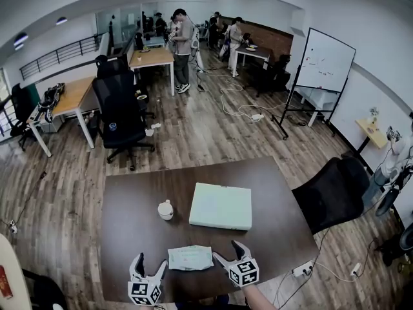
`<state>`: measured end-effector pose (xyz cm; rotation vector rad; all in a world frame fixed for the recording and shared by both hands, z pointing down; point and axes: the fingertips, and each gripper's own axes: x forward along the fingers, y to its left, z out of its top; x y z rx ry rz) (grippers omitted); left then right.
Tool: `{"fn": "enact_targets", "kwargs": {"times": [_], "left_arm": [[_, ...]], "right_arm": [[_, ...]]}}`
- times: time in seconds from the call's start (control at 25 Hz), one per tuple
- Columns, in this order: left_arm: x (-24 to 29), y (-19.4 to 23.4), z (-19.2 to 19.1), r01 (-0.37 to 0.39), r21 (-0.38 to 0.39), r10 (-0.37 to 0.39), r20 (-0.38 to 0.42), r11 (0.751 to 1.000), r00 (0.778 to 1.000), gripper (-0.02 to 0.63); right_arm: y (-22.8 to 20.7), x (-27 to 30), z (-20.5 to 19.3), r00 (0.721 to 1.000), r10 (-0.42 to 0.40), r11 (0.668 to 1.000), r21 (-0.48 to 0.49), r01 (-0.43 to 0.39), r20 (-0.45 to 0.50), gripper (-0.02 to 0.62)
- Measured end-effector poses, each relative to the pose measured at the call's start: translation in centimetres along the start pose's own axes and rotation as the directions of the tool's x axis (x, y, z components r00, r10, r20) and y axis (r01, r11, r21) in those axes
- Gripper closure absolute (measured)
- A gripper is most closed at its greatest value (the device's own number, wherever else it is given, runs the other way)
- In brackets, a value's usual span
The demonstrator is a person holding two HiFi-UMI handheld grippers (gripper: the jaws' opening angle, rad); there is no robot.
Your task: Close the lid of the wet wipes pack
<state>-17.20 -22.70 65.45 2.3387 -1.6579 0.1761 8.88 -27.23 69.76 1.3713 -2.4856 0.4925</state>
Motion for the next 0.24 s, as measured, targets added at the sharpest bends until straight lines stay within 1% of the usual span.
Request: {"fn": "enact_targets", "kwargs": {"times": [0.24], "left_arm": [[0.27,0.37,-0.14,0.005,0.000,-0.005,-0.001,1.000,1.000,0.222]], "right_arm": [[0.27,0.39,-0.14,1.000,0.000,1.000,-0.005,0.000,-0.014,0.215]]}}
